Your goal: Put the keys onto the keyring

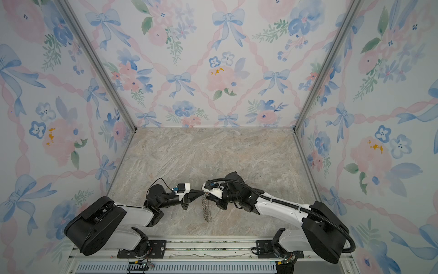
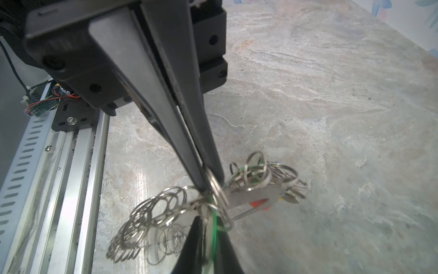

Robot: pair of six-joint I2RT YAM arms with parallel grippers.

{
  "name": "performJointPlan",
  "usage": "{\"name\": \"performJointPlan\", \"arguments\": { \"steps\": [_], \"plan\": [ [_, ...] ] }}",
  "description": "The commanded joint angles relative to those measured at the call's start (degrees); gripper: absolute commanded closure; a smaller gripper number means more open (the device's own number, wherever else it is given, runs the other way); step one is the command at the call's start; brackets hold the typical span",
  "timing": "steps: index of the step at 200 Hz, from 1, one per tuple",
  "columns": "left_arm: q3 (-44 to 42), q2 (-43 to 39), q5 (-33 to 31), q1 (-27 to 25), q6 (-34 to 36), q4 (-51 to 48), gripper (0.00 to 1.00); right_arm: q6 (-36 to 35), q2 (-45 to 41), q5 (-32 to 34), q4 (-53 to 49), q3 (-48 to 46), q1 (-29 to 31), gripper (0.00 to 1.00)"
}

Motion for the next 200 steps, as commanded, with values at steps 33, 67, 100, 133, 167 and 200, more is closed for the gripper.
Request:
{"name": "performJointPlan", "arguments": {
  "steps": [33, 67, 100, 133, 167, 200],
  "plan": [
    [-1.1, 0.6, -1.4, -0.3, -1.5, 5.4, 1.00, -1.4, 1.0, -0.3, -1.3, 2.4, 2.2, 0.89],
    [-1.6, 0.9, -2.3, -0.4, -2.1, 7.0, 1.00, -1.4, 1.8, -1.0, -1.2, 2.8, 2.2, 0.92],
    [-2.0, 1.9, -3.6, -0.4, -3.2, 9.8, 1.00, -1.9, 3.2, -1.0, -2.5, 3.7, 2.7, 0.92],
    [-2.0, 3.4, -3.7, -0.4, -4.4, 12.1, 1.00, -2.0, 3.4, -0.3, -2.7, 4.1, 2.8, 0.91],
    [-2.0, 4.1, -3.2, -0.4, -4.4, 12.7, 1.00, -1.9, 2.7, 0.9, -2.3, 3.9, 2.8, 0.82],
    [-1.7, 4.4, -0.1, -0.4, -4.6, 12.7, 1.00, -1.7, -1.6, 2.0, -2.6, 1.7, 0.3, 0.75]
  ]
}}
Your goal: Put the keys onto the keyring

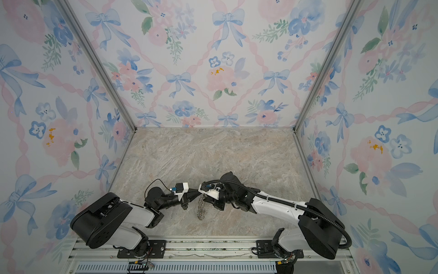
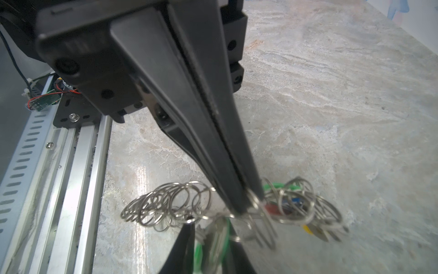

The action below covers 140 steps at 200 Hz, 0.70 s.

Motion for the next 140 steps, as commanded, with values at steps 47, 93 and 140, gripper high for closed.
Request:
{"name": "performJointPlan", "arguments": {
  "steps": [47, 93, 140],
  "plan": [
    [0.7, 1.0, 5.0, -0.4, -1.0, 3.7, 1.00, 1.1, -10.4, -4.9, 2.7, -4.4, -6.2, 0.75],
    [1.1, 1.2, 6.7, -0.4, -1.4, 3.8, 1.00, 1.6, -9.9, -11.3, 6.4, -5.5, -6.7, 0.78],
    [1.3, 1.5, 7.9, -0.6, -1.6, 3.9, 1.00, 1.7, -7.8, -12.0, 7.9, -5.1, -6.3, 0.81]
  ]
}}
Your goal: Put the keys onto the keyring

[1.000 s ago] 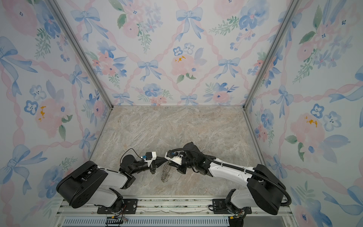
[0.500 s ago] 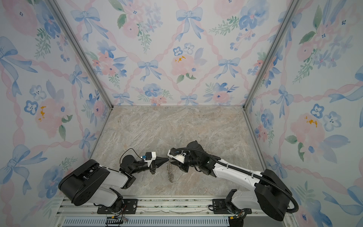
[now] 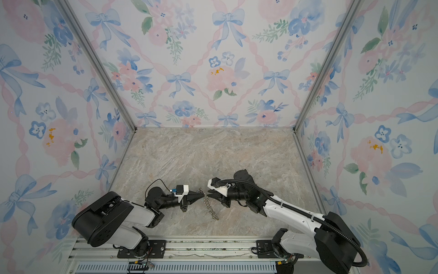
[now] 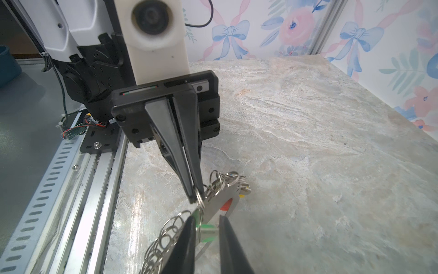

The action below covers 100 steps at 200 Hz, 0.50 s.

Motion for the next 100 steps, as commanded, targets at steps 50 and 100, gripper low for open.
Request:
{"name": "performJointPlan", "arguments": {
  "steps": [50, 100],
  "plan": [
    [1.2, 0.6, 2.3, -0.6, -1.0, 3.1, 1.00, -0.1, 2.8, -2.1, 1.2, 0.8, 0.7, 0.86],
    [1.3, 1.3, 2.4, -0.7, -0.8, 3.2, 1.00, -1.1, 2.0, -1.4, -1.3, 1.7, 1.7, 0.95]
  ]
}}
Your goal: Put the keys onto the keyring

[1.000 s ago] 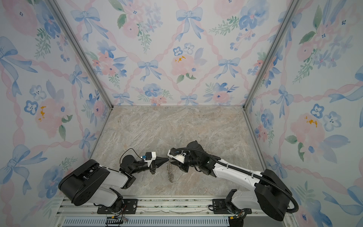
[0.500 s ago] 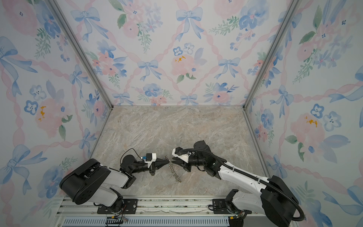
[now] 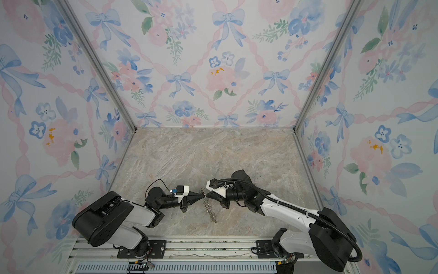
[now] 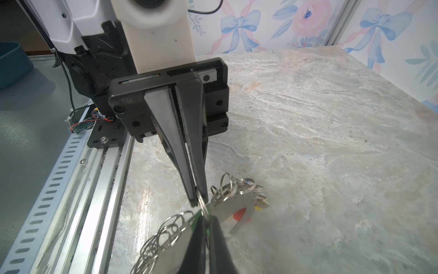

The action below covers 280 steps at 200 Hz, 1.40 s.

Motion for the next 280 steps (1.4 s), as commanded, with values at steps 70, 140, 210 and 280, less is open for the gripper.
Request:
{"name": "performJointPlan", "arguments": {
  "steps": [70, 140, 210, 280],
  "plan": [
    [1.3, -1.2, -0.1, 0.3, 1.3, -2.2, 0.82, -4.9, -0.3, 11.6, -20.0, 9.5, 4.6, 1.00],
    [2.6, -7.2, -0.8, 1.5, 4.8, -15.1, 0.80, -7.5, 3.4, 20.6, -33.3, 19.1, 8.0, 1.00],
    [3.4, -6.2, -1.3, 0.7, 4.2, -15.1, 0.80, -7.5, 5.1, 23.3, -34.8, 21.9, 10.2, 1.00],
    [3.8, -5.8, -2.3, 0.6, 3.0, -15.1, 0.97, -7.7, 6.6, 24.3, -34.0, 22.6, 11.0, 1.00]
  ]
}}
